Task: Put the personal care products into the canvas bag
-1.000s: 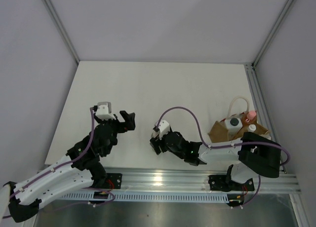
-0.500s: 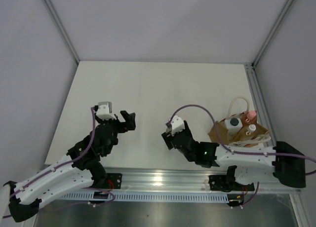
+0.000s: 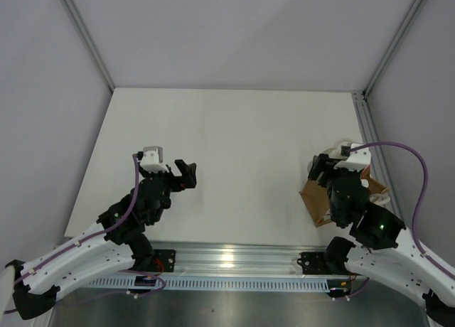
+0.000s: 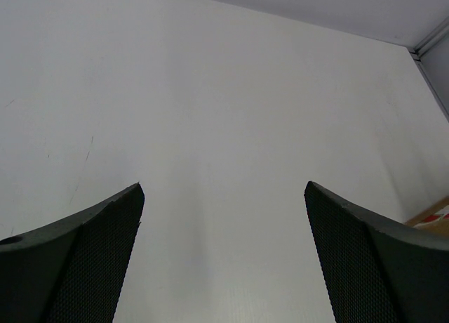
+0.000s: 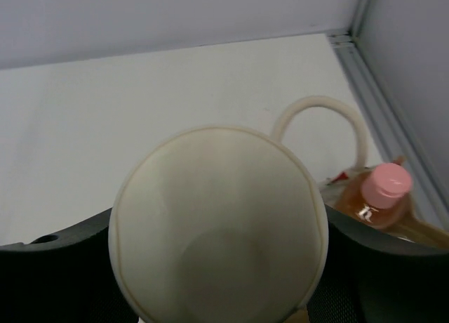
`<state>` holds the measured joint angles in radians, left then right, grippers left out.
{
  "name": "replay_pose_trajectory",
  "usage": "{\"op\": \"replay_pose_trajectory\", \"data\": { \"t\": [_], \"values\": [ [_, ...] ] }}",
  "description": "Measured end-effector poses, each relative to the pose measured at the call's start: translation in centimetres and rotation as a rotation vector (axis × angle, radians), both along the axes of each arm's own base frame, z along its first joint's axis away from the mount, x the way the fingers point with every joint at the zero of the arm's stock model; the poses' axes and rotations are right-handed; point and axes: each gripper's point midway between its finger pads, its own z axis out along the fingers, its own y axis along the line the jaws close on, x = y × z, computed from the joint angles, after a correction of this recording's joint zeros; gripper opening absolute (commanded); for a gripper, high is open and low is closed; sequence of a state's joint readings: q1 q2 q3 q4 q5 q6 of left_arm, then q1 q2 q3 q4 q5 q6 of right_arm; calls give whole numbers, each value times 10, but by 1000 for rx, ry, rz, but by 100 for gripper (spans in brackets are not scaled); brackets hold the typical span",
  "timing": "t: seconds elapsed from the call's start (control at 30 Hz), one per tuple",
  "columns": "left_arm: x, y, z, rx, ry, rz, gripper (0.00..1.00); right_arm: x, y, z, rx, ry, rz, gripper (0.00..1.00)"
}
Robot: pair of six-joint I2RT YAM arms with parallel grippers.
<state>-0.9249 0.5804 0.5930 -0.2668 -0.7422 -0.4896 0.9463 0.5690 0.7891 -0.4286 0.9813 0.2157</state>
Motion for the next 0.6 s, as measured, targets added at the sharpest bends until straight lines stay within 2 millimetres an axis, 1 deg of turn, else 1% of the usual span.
{"op": "replay_pose_trajectory", "data": {
  "t": [0.13, 0.2, 0.3, 0.43, 0.6],
  "values": [
    [-1, -3, 0, -6, 2, -19, 99, -2, -38, 0, -16, 1, -133, 0],
    [-2, -4, 1, -10, 0, -23, 99, -1, -50, -5, -36, 19, -184, 0],
    [-2, -4, 3, -17, -3, -31, 99, 0, -64, -17, -65, 68, -254, 0],
    [-3, -6, 3, -21, -3, -41, 99, -3, -77, -31, -70, 122, -312, 0],
    [-3, -8, 4, -24, -4, -46, 99, -10, -84, -32, -18, 119, -340, 0]
  ]
}}
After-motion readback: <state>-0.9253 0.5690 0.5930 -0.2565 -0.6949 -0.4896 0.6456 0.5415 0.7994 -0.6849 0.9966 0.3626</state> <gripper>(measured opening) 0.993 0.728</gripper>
